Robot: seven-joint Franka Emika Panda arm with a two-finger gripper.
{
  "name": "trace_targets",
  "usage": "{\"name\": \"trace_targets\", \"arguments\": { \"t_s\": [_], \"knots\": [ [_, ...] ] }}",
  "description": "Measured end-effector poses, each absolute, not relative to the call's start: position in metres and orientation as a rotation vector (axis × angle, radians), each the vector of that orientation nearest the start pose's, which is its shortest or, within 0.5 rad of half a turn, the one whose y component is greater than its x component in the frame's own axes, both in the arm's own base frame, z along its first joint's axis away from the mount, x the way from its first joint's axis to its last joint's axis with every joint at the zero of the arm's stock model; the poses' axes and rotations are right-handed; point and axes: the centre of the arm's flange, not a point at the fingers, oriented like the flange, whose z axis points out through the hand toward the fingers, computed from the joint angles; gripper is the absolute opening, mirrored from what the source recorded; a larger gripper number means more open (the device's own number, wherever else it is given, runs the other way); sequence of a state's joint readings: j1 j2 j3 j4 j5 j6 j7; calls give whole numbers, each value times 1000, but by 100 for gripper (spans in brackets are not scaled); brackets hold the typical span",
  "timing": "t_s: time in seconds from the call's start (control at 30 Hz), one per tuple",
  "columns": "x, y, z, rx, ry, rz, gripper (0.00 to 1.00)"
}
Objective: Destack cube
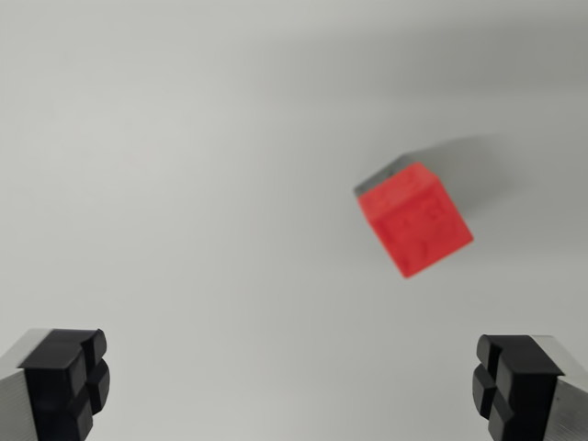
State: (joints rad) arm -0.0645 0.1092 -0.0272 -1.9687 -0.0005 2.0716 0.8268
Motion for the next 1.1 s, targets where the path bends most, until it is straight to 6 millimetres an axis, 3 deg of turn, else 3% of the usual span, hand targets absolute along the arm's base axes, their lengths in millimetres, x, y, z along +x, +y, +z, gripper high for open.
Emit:
{"name": "trace_targets", "arguments": {
  "t_s": [0.53,1.1],
  "knots": [
    [576,-54,415,-2831,1375,10,100],
    [564,-76,387,-2938,1131,11,100]
  ]
}}
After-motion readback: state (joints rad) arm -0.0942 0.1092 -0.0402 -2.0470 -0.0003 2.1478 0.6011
